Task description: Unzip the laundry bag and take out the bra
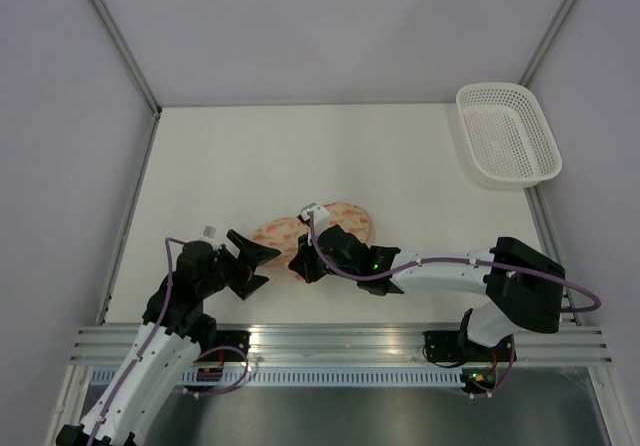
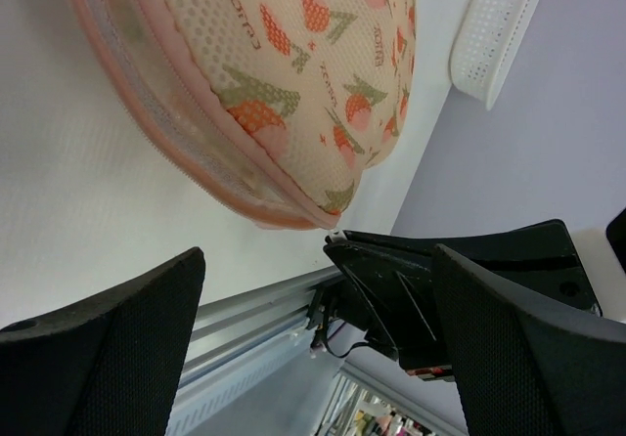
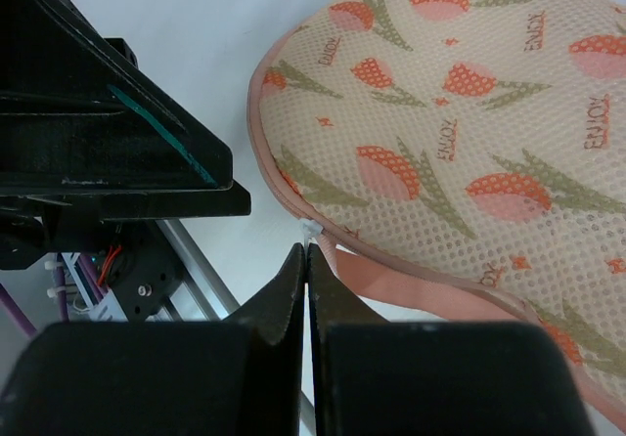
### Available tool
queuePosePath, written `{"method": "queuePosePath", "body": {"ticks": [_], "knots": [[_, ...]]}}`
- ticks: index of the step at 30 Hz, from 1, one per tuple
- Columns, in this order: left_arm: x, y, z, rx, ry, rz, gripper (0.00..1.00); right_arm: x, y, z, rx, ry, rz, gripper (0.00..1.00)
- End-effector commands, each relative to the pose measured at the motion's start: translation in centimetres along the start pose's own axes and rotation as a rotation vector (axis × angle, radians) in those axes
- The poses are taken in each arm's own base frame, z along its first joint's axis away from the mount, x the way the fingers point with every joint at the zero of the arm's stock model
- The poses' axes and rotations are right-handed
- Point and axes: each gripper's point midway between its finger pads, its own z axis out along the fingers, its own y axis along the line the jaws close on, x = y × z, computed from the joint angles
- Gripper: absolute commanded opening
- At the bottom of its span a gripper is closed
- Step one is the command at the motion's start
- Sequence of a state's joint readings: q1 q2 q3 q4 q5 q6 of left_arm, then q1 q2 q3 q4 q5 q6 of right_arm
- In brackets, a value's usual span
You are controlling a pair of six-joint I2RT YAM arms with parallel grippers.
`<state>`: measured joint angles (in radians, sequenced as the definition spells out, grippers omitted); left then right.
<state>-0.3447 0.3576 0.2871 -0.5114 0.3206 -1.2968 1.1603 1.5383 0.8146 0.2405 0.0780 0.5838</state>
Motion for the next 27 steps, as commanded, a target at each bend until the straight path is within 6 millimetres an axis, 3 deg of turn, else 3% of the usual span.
{"method": "queuePosePath", "body": {"ticks": [1, 7, 10, 19, 21, 22, 25, 26, 27], "knots": [[-0.8, -0.5, -0.6, -0.02, -0.056, -0.086, 1.0, -2.9, 1.7, 0.3, -0.06, -0.076, -0.018, 0.01], [-1.9, 1.5, 0.6, -0.103, -0.119, -0.191, 1.0, -2.5, 1.6, 0.3, -0.065, -0.065, -0.023, 0.0], [-2.4, 1.2, 1.6, -0.106, -0.125, -0.215, 1.0, -2.2, 1.6, 0.3, -0.071, -0.06, -0.029, 0.01], [-4.0, -3.4, 4.5, -0.01, -0.148, -0.238, 1.0, -1.8, 1.9, 0.6, -0.092, -0.049, -0.044, 0.0], [-4.0, -4.2, 5.1, 0.012, -0.14, -0.249, 0.95, -1.8, 1.7, 0.7, -0.084, -0.048, -0.047, 0.0], [-3.9, -4.5, 5.2, 0.017, -0.138, -0.245, 0.91, -1.7, 1.5, 0.7, -0.077, -0.049, -0.047, 0.01], [-4.5, -5.4, 5.1, 0.036, -0.166, -0.225, 0.49, -1.7, 1.2, 0.6, -0.063, -0.049, -0.054, 0.0], [-4.7, -5.5, 5.0, 0.043, -0.184, -0.223, 0.29, -1.8, 1.2, 0.5, -0.062, -0.051, -0.056, 0.0], [-4.9, -5.4, 4.9, 0.042, -0.192, -0.223, 0.19, -1.8, 1.1, 0.4, -0.06, -0.053, -0.056, 0.01]]}}
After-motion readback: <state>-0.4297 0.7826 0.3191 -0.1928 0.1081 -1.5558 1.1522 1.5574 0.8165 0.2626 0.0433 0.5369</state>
